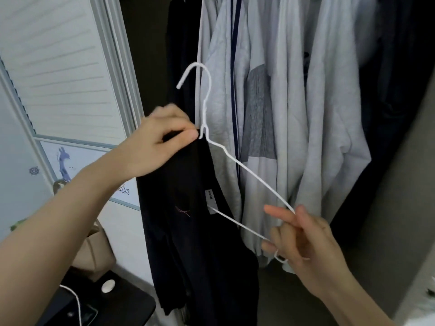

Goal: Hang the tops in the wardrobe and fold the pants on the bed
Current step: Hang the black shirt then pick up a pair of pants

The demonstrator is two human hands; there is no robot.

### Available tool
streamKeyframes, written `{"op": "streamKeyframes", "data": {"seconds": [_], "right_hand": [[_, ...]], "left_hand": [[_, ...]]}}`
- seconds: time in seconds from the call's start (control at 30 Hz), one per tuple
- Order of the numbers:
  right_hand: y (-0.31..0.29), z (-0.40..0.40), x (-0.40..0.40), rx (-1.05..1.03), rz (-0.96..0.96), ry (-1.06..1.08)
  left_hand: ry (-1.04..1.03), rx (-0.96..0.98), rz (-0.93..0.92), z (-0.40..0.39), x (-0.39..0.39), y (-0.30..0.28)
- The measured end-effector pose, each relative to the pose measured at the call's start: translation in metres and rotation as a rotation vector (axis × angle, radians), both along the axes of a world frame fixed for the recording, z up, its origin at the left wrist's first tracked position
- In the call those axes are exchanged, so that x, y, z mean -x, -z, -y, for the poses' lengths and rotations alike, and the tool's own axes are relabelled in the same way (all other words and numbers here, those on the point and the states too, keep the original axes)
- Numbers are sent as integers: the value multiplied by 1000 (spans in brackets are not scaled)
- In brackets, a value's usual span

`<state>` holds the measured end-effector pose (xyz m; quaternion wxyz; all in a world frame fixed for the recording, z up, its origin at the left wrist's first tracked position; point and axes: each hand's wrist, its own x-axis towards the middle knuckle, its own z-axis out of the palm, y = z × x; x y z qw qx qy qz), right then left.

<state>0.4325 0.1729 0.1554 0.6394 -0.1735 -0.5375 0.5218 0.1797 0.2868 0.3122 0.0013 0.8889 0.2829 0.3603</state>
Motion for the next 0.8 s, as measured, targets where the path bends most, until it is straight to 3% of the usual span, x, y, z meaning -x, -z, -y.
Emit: {"op": "streamKeyframes", "data": {"seconds": [0.1,0.23,0.3,0.37,0.5,0.6,0.67,0.8], "right_hand": [[-3,-11,0,66,-27,-158],[1,-35,-9,305,-205,-589],[7,-46,-4,406,-121,-577],[13,-53,8,441,40,-439],[32,-61,29,322,772,179],[33,-48,22,-65,1264,556],[25,-40,7,-300,1332,674],[-7,-43,-12,-495,1334,817]], "left_hand": [[87,155,65,-3,-8,5],[144,122,167,-9,-13,14],[167,117,173,-11,-18,16],[176,128,174,-13,-20,19],[144,124,229,-23,-8,18],[36,64,280,-35,14,13],[-38,59,252,-44,34,13],[-105,34,165,-47,57,19]]}}
